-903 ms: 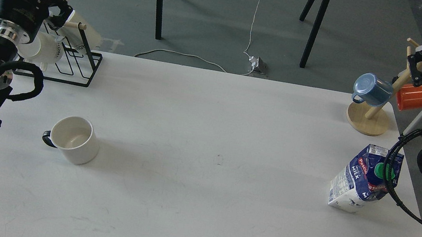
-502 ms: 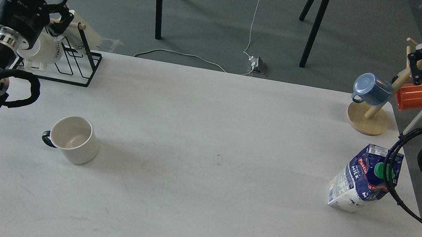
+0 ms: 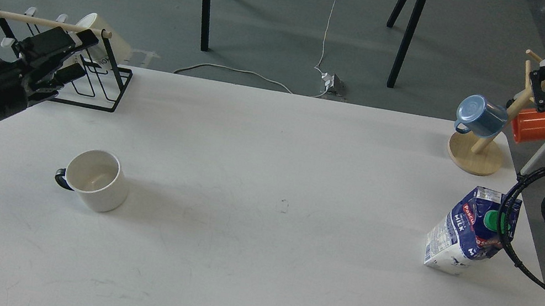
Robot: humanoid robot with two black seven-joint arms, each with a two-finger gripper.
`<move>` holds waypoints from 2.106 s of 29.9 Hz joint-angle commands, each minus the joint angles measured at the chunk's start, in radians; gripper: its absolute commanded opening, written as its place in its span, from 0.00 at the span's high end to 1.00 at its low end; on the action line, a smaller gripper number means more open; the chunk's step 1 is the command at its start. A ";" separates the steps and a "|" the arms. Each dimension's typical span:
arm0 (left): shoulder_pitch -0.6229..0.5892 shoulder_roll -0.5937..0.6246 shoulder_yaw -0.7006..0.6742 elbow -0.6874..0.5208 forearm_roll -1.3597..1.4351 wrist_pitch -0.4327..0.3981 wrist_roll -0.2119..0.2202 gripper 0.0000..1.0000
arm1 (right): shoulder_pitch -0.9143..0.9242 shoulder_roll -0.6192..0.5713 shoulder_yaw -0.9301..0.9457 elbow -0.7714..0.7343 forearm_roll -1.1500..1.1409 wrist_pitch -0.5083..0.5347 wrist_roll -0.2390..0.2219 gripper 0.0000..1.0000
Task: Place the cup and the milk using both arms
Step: 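Lower the left gripper toward the white mug's rim, then grasp the white mug by its rim with the left gripper, then lift the mug and carry it to the table center with the left gripper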
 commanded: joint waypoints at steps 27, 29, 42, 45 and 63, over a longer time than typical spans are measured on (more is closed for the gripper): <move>-0.040 -0.113 0.248 0.206 0.947 0.102 -0.040 0.45 | -0.004 0.000 0.009 -0.002 0.000 0.000 -0.001 0.01; -0.041 -0.125 0.254 0.206 0.947 0.102 -0.037 0.48 | -0.004 0.000 0.009 -0.003 0.000 0.000 0.001 0.01; -0.090 -0.156 0.256 0.248 0.947 0.092 -0.045 0.96 | 0.002 0.000 0.007 -0.005 0.000 0.000 -0.001 0.01; -0.098 -0.153 0.254 0.240 0.947 0.088 -0.046 0.98 | -0.001 -0.002 0.007 -0.005 0.000 0.000 0.001 0.01; -0.510 -0.495 0.392 0.084 0.947 -0.152 -0.006 0.97 | -0.010 -0.034 0.014 -0.002 0.000 0.000 0.001 0.01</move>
